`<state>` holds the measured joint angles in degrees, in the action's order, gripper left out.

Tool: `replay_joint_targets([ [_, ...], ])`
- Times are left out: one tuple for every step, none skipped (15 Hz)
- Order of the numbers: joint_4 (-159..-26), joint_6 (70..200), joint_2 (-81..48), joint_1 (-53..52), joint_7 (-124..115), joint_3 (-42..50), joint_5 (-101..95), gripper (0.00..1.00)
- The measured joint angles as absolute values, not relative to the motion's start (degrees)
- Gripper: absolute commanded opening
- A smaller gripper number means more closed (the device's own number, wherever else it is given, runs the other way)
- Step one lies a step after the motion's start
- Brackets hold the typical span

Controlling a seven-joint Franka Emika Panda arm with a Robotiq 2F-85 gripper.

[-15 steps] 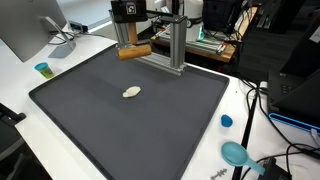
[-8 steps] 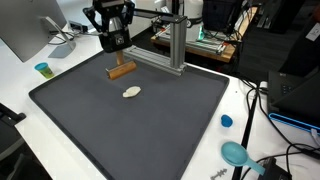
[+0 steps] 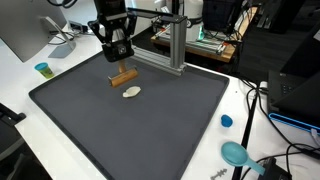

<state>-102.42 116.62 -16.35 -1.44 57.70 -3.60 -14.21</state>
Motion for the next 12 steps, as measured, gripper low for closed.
replay_joint_targets([
  [-103.7, 118.0, -16.4, -1.7, 57.0, -3.7, -14.3, 0.22],
  [-105.1, 119.0, -16.4, -1.9, 56.3, -3.8, -14.5, 0.22],
  [-106.5, 119.9, -16.4, -2.2, 55.5, -3.8, -15.0, 0.22],
  [-107.7, 120.7, -16.4, -2.4, 54.8, -3.8, -15.3, 0.22],
  [-108.9, 121.8, -16.4, -2.6, 54.0, -3.8, -15.4, 0.22],
  [-109.9, 123.0, -16.4, -2.6, 53.5, -3.8, -15.4, 0.22],
  [-110.6, 124.2, -16.3, -2.6, 53.2, -3.8, -15.4, 0.22],
  [-111.3, 125.5, -16.3, -2.6, 53.0, -3.9, -15.4, 0.22],
  [-111.7, 127.0, -16.3, -2.6, 52.9, -4.0, -15.5, 0.22],
  [-112.1, 128.3, -16.3, -2.7, 52.8, -4.1, -15.9, 0.22],
  [-112.3, 129.0, -16.2, -2.9, 52.8, -4.1, -16.8, 0.22],
  [-112.4, 129.0, -16.3, -3.2, 52.8, -4.1, -17.9, 0.22],
])
